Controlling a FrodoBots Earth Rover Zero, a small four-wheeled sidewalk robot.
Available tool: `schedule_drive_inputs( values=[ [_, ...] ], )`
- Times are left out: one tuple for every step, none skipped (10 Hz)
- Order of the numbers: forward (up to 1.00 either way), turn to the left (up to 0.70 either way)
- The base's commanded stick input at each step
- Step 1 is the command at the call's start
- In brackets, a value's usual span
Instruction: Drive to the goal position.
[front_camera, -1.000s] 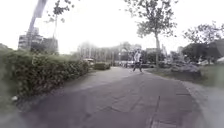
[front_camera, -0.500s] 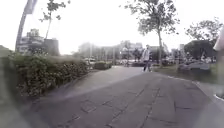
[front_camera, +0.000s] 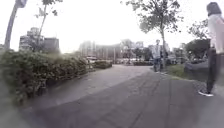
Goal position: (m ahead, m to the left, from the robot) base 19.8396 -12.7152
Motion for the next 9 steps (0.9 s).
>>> schedule_drive_inputs(
  values=[
    [0.64, 0.00],
    [1.00, -0.17],
    [1.00, -0.40],
    [1.00, -0.40],
    [1.00, -0.26],
    [1.00, -0.06],
    [1.00, 0.00],
    [1.00, -0.07],
    [1.00, -0.30]
  ],
)
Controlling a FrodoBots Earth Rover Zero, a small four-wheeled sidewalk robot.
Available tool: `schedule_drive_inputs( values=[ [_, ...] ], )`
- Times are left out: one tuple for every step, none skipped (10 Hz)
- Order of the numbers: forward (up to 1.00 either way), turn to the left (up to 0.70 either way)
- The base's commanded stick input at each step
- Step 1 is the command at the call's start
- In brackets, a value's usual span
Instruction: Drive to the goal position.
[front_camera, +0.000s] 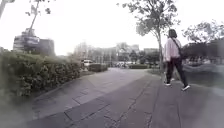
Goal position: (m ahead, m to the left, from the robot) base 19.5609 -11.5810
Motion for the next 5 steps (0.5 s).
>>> schedule_drive_inputs(
  values=[
    [1.00, -0.26],
    [1.00, -0.06],
    [1.00, 0.00],
    [1.00, -0.26],
    [1.00, -0.19]
  ],
)
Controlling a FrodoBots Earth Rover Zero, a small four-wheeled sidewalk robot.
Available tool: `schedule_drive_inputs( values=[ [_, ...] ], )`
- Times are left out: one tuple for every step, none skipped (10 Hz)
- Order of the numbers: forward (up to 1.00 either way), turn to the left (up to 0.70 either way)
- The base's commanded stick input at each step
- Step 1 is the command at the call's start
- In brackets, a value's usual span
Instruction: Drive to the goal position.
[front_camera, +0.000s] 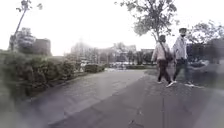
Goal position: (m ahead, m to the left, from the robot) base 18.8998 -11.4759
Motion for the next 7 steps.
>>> schedule_drive_inputs(
  values=[
    [1.00, -0.05],
    [1.00, -0.04],
    [1.00, -0.02],
    [1.00, 0.00],
    [1.00, 0.00],
    [1.00, -0.17],
    [1.00, -0.25]
  ],
)
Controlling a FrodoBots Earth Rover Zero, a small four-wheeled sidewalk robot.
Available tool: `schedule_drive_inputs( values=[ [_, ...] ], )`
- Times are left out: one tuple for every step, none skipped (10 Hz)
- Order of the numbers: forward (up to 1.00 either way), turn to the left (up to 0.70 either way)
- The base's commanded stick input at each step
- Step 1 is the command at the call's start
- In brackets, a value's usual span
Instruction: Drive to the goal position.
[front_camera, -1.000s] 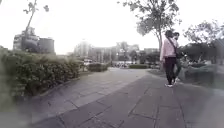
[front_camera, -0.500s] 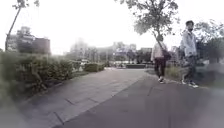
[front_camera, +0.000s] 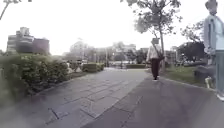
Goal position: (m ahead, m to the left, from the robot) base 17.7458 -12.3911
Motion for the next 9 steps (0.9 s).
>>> schedule_drive_inputs(
  values=[
    [1.00, 0.00],
    [1.00, 0.00],
    [1.00, 0.00],
    [1.00, 0.00],
    [1.00, 0.00],
    [1.00, 0.00],
    [1.00, -0.15],
    [1.00, -0.40],
    [1.00, -0.40]
  ],
)
